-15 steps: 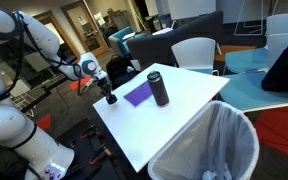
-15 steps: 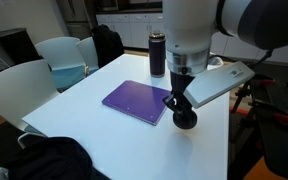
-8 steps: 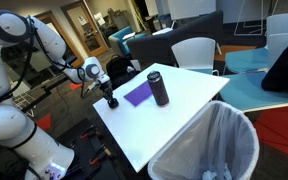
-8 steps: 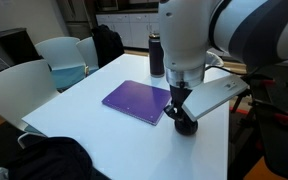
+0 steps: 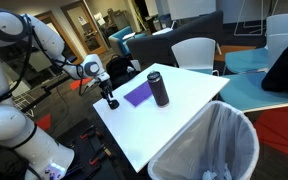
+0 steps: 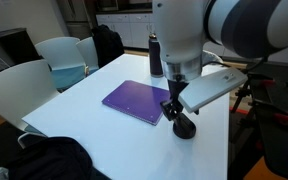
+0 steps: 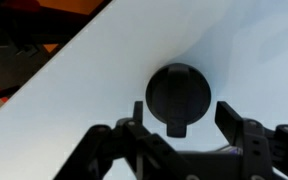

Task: Remove the lid from the bottle, then move the bottle forward, then put the lid on the bottle

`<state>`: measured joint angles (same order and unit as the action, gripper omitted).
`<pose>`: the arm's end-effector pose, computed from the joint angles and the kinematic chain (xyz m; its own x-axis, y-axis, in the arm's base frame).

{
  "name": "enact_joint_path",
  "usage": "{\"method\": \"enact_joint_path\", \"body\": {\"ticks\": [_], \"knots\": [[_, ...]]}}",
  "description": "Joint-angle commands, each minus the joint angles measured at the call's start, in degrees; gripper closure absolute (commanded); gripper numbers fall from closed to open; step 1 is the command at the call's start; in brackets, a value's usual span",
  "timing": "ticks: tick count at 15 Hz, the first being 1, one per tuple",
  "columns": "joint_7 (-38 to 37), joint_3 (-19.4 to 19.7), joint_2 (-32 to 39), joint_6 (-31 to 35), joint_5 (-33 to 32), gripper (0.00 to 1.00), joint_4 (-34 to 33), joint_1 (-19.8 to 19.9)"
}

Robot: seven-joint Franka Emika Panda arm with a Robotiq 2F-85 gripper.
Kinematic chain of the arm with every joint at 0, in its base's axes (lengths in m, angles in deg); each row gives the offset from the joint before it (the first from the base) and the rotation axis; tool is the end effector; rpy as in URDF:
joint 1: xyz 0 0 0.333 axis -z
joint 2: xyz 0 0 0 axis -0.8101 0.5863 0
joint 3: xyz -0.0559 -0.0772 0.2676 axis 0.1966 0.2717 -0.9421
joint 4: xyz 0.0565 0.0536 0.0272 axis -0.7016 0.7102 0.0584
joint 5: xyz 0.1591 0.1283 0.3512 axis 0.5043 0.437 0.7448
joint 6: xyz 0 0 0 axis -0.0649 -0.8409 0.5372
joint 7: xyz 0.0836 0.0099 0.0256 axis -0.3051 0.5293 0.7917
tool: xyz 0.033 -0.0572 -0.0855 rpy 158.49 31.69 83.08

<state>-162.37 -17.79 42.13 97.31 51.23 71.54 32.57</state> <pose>0.4292 0.2495 0.1181 0.7720 -0.6343 -0.0399 -0.6221 -0.7670 0.1571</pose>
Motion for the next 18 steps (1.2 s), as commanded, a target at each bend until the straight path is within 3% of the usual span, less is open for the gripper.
{"method": "enact_joint_path", "body": {"ticks": [1,7,10,13,14,18], "knots": [[-2.4,2.2,-12.0,-9.0,1.2,0.00,2.3,1.1],[-10.7,5.9,-23.0,-22.8,-10.3,0.00,-3.6,9.3],[-15.2,5.8,-23.0,-25.4,-18.9,0.00,-8.3,14.1],[-19.0,5.3,-21.1,-24.5,-28.2,0.00,-11.1,16.2],[-15.8,4.9,-21.2,-26.2,-25.0,0.00,-11.2,16.0],[-16.1,4.9,-21.6,-24.0,-25.4,0.00,-9.8,16.3]]}}
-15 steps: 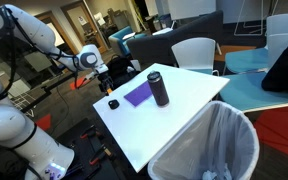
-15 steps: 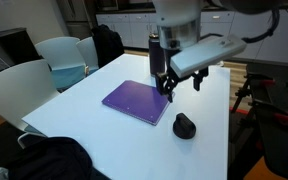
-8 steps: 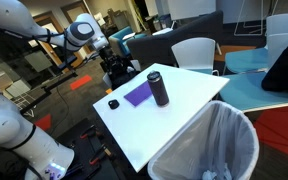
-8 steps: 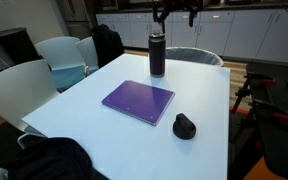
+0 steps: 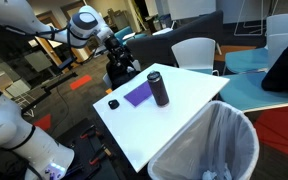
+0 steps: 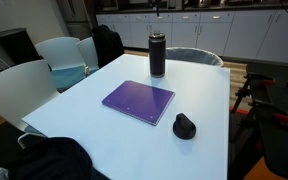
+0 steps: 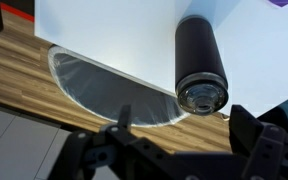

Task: Remove the lid from the bottle, then move the bottle forward, then put the lid on the bottle

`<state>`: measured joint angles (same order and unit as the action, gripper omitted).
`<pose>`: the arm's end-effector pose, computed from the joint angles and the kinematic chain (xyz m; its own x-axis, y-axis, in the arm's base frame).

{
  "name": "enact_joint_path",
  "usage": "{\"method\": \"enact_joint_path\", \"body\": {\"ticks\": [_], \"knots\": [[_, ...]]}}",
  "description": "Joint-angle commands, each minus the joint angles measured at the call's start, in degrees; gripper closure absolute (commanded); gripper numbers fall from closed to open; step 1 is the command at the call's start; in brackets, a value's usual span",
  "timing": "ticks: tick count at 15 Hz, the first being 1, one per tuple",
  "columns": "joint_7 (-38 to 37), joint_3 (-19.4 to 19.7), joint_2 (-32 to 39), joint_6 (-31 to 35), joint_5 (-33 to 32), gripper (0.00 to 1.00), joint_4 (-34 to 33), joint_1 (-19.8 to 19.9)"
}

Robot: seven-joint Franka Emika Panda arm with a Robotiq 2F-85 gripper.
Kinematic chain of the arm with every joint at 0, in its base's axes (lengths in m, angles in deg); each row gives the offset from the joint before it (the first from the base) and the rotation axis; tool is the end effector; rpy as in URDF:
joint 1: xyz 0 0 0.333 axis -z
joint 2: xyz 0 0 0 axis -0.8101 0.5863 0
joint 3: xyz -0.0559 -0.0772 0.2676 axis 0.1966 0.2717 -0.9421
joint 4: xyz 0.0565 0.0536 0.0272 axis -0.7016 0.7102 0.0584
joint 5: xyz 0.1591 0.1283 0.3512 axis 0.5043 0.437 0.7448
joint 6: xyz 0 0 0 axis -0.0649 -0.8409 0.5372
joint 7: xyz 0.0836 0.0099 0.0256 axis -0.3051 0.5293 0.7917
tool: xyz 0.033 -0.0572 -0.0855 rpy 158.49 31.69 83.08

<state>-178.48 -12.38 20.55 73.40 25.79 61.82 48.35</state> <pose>0.5493 0.0531 0.3572 0.4058 -0.7947 0.4514 -0.9084 -0.4051 0.1033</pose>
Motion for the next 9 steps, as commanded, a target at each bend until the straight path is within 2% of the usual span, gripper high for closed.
{"method": "enact_joint_path", "body": {"ticks": [1,2,3,6,9], "knots": [[0.0,-0.6,0.1,-0.2,0.1,0.00,-0.2,0.5],[-4.8,-0.6,0.9,0.5,-2.8,0.00,-0.6,0.3],[-6.4,-0.4,2.0,2.6,-4.4,0.00,-1.1,0.5],[-8.1,0.2,5.1,7.0,-10.3,0.00,-1.8,0.7],[-9.2,1.5,9.3,10.9,-12.4,0.00,-3.1,1.0]]}}
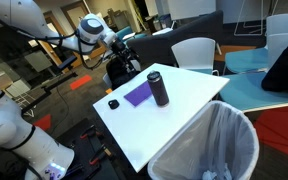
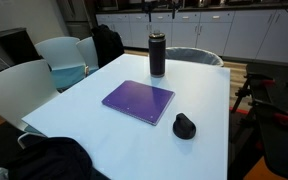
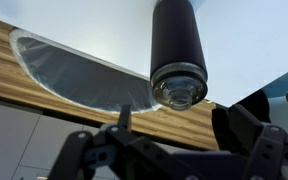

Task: Remove the lid from the bottle, then move the bottle forward, then put the lid on the bottle

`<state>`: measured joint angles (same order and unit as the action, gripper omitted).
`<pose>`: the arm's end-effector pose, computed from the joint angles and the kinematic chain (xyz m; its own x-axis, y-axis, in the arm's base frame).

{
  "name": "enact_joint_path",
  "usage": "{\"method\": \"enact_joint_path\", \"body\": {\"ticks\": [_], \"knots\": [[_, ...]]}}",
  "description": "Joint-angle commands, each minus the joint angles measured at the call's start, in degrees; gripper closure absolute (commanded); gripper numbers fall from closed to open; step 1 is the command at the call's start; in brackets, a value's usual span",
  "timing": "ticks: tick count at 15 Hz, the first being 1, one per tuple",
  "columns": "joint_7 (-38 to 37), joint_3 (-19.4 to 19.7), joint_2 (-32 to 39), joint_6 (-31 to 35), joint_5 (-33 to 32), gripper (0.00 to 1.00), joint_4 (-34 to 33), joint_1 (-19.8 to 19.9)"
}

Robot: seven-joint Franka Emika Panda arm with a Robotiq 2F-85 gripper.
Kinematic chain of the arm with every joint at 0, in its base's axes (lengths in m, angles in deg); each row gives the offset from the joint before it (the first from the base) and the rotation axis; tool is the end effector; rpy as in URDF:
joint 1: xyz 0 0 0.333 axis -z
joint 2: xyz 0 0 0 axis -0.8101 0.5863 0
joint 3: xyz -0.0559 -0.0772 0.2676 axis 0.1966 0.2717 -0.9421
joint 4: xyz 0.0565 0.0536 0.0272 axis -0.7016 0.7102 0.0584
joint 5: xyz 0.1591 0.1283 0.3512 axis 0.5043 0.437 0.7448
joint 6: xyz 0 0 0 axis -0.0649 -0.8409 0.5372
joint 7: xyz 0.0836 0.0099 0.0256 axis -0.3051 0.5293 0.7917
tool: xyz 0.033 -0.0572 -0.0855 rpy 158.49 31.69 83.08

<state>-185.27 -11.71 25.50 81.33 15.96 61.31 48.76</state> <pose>0.5674 0.0512 0.3248 0.3928 -0.7446 0.5398 -0.8953 -0.4438 0.0393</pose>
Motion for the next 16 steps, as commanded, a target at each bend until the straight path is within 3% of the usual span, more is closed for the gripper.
{"method": "enact_joint_path", "body": {"ticks": [1,8,16], "knots": [[-2.6,1.2,5.4,3.8,-2.6,0.00,-3.0,0.7],[-4.8,4.2,12.4,4.1,-3.3,0.00,-7.7,0.0],[-4.4,5.4,15.6,3.7,-2.7,0.00,-10.7,-0.5]]}}
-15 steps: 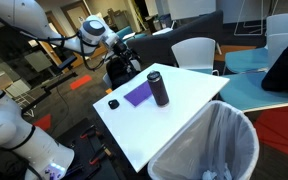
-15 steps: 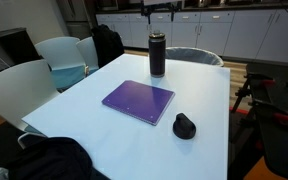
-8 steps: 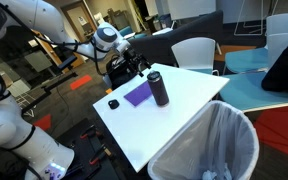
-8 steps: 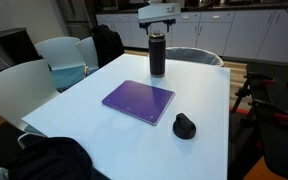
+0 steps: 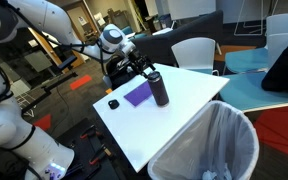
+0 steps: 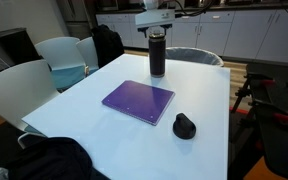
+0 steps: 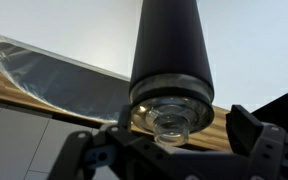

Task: Remove the lid from the bottle, then move the bottle forward, then put the lid on the bottle

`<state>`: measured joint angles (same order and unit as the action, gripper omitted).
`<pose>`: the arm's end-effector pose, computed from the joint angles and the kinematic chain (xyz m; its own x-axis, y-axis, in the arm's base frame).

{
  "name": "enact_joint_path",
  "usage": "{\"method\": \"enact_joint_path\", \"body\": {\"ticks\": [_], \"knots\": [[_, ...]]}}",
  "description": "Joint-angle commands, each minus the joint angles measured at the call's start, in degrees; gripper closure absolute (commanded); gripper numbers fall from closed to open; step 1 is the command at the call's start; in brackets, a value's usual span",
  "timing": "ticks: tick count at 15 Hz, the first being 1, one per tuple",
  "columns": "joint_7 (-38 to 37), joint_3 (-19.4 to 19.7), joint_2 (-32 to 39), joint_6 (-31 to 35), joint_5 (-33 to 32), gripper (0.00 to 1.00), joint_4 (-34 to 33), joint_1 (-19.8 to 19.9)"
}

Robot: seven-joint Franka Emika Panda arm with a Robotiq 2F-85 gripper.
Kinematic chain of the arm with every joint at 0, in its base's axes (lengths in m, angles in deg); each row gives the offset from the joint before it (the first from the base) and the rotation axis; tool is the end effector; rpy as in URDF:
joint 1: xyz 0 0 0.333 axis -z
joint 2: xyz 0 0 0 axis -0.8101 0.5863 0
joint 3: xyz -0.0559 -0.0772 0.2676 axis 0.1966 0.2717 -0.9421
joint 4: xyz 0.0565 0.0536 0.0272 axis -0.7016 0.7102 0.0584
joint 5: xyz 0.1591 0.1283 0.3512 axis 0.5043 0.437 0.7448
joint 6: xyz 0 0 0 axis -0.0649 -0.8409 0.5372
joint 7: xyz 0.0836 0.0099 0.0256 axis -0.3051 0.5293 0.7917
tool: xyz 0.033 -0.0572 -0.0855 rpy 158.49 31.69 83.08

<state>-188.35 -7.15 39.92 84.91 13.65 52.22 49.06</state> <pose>0.6118 0.0104 0.2516 0.3517 -0.7609 0.5453 -0.9223 -0.3813 0.0629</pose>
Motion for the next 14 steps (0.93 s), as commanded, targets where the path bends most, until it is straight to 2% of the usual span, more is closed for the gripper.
{"method": "enact_joint_path", "body": {"ticks": [1,10,14], "knots": [[-1.3,0.9,1.4,0.1,-0.4,0.00,-1.8,-0.8],[-0.7,1.1,2.1,-0.5,0.6,0.00,-2.5,-0.6],[-1.7,1.4,1.5,-3.0,0.3,0.00,-2.6,-1.3]]}}
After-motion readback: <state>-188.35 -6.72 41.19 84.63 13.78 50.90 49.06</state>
